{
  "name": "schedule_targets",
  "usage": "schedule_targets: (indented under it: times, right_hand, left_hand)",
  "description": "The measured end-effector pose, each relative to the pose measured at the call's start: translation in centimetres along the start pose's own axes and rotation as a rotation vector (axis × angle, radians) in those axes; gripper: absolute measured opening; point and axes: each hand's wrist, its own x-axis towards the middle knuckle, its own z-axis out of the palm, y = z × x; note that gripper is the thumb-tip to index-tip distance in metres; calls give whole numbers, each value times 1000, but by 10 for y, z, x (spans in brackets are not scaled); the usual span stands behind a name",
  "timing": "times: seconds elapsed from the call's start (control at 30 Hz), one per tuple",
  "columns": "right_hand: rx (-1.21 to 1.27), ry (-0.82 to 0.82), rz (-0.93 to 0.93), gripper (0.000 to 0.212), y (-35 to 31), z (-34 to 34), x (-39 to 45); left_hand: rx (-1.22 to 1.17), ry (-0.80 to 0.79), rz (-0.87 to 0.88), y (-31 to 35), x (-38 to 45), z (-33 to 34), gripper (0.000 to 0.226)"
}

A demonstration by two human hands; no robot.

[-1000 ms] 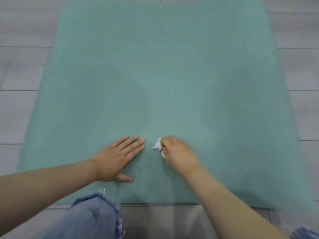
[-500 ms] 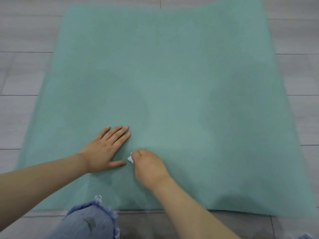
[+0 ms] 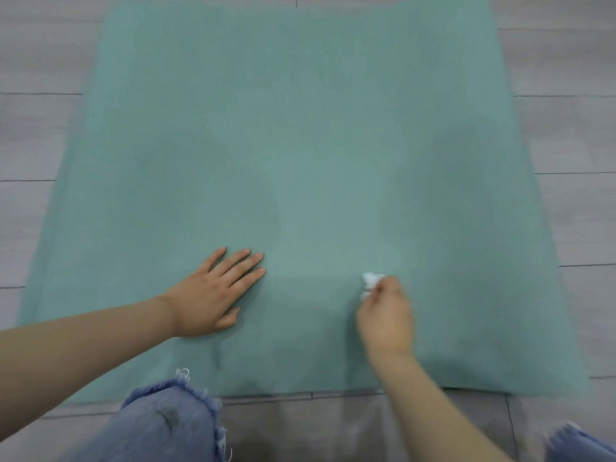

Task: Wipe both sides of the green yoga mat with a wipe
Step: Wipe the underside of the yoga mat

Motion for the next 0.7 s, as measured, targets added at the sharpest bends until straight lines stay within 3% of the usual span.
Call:
schedule_targets:
  times: [0.1,0.17,0.27,0.37,0.4,0.47,0.57,0.63,0.7]
  right_hand:
    - [-3,-319,-513,9,-76,41,-61]
    - [-6,-397,-742,13,-78,45,-59]
    - [-6,-293,-522,15,-7,11,-25]
    - [-90,-182,-4,11,87,-57,8]
    - [-77,-109,130,10,102,-71,14]
    - [-58,1,222,8,95,-70,14]
    - [38,-119,-10,9,23,-14,-32]
    - [42,-201,-280,6,-24,19,-69]
    - [-4,-431,-609,9,-44,29,-85]
  left_hand:
    - [28,-19,17,-4,-2,0,87]
    - [35,0,28,-10,-2,1,87]
    - [17,-19,50,-15,-3,-1,89]
    - [-3,-61,44,-8,0,-3,90]
    - [-9,-60,37,-6,2,-2,91]
    - [-10,-57,33,-4,5,-2,93]
    - [-1,-88,24,-3,5,-10,93]
    - [6,-114,13,0,6,-18,87]
    - [20,-148,-11,2,6,-24,80]
